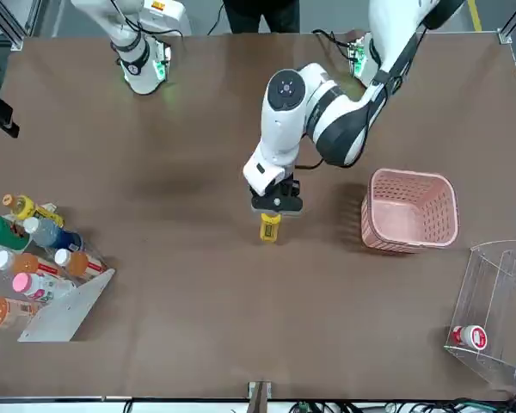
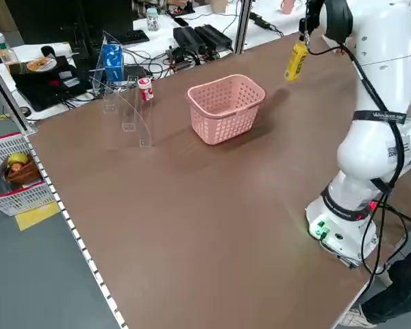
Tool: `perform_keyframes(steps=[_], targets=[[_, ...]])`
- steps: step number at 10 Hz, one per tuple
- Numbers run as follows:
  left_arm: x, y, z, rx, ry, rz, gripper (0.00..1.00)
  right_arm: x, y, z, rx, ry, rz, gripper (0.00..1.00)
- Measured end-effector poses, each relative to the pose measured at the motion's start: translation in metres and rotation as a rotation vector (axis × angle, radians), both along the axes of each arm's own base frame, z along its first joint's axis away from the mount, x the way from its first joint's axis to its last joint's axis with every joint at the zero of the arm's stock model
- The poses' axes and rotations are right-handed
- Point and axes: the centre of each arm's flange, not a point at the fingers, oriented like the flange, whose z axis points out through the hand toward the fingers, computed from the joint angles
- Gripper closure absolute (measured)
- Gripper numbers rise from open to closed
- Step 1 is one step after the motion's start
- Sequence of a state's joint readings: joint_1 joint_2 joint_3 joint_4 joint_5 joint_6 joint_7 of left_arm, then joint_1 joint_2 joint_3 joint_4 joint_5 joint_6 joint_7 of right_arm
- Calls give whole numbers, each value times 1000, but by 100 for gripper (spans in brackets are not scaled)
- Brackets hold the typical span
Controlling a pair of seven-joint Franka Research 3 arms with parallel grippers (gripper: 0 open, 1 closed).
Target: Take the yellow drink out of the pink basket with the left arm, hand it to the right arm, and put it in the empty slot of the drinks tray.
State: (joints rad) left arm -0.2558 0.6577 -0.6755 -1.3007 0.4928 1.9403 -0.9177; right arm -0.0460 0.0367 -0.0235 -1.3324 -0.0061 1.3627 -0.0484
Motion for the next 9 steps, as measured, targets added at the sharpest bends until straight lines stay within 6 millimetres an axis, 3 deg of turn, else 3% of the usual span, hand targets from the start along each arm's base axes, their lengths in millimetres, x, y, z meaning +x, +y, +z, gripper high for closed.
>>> perform_keyframes(steps=[3, 9], targets=[[4, -6, -22, -3, -7, 6, 67, 0, 0, 0, 0, 0, 0, 0], [-5, -20, -31, 5, -14, -15, 67, 0, 0, 0, 0, 0, 0, 0]])
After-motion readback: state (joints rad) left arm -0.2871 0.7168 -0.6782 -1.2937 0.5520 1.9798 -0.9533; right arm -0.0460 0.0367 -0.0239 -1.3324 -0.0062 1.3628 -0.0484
